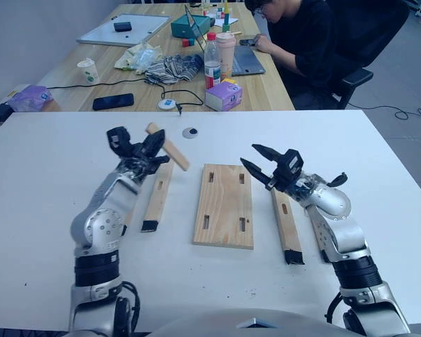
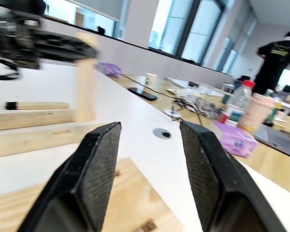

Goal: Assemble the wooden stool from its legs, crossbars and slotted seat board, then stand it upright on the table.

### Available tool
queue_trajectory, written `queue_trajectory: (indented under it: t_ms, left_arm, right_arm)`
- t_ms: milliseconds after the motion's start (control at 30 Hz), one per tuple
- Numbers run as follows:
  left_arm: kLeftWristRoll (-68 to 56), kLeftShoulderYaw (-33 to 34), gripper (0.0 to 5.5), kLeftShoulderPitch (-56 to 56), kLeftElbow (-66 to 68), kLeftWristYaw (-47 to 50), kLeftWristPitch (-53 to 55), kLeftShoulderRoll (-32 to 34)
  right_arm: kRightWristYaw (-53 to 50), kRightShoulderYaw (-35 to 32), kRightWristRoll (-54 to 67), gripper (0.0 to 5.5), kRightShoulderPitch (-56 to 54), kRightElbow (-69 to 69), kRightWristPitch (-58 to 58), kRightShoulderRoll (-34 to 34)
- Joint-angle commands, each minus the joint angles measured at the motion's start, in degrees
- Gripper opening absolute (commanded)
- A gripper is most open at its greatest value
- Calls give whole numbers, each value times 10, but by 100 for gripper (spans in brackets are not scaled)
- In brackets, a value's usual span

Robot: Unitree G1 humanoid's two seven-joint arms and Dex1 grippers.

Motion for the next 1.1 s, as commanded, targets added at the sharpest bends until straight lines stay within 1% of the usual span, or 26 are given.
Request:
queue_trajectory:
  t_ms: [33,100,200,433,733,933,1100]
  left_arm:
    - [84,8,37,40,8,-31,-55,41]
    - [106,7,37,47,24,-41,-70,43]
    - [121,6,37,50,51,-48,-81,27]
    - [97,34,37,42,92,-48,-74,-17]
    - [67,52,37,47,69,-38,-60,-50]
    - [81,46,37,50,75,-33,-62,-51]
    - [90,63,37,55,87,-30,-67,-44]
  right_arm:
    - [-12,-12,-13,224,7,13,-5,-6]
    - [-12,-11,-10,224,13,6,-2,-5]
    - [-13,-16,-9,224,10,5,1,-8]
    - [-13,-17,-13,224,13,-1,10,-14]
    - [-2,-3,-19,224,8,8,11,-15]
    - [3,-2,-26,224,10,9,12,-16]
    - [7,1,-30,224,13,8,10,-16]
